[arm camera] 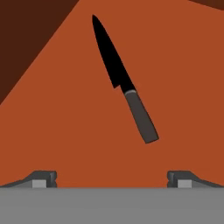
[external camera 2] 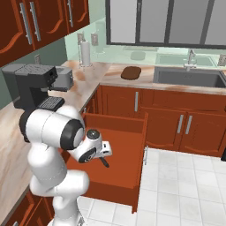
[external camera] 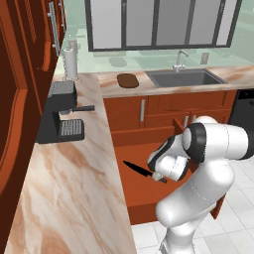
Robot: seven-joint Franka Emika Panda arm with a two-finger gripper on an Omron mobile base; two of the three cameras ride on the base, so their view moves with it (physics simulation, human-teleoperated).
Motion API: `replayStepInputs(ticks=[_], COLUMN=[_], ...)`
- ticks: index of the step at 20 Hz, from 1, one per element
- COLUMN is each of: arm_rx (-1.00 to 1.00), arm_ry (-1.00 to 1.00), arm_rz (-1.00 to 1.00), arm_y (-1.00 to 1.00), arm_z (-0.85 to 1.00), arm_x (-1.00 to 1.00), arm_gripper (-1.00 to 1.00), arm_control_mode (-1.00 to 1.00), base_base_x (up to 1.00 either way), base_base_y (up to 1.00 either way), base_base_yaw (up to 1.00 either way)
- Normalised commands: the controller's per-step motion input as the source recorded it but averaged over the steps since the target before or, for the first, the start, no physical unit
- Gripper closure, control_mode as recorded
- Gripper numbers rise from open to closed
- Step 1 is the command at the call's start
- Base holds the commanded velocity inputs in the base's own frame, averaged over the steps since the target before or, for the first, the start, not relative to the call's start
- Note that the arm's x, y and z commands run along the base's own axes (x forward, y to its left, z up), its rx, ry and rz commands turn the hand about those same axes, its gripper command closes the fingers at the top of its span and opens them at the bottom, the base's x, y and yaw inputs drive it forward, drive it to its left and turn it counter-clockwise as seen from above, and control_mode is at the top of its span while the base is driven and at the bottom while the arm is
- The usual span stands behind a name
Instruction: Pick up the knife from the drawer and place it on the cutting board. Then place the meat from the plate to the cutting board.
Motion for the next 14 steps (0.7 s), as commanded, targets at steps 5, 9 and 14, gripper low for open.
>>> replayStepInputs(ticks=[5, 9, 14], arm_rx=[-0.02, -0.01, 0.0], arm_ry=[0.0, 0.0, 0.0], arm_rz=[0.0, 0.0, 0.0], arm_y=[0.0, 0.0, 0.0], arm_z=[-0.06, -0.02, -0.05], arm_x=[0.05, 0.26, 0.35], arm_gripper=[-1.0, -1.0, -1.0], arm_control_mode=[-1.0, -1.0, -1.0], base_base_x=[0.0, 0.0, 0.0], base_base_y=[0.0, 0.0, 0.0], base_base_yaw=[0.0, 0.0, 0.0])
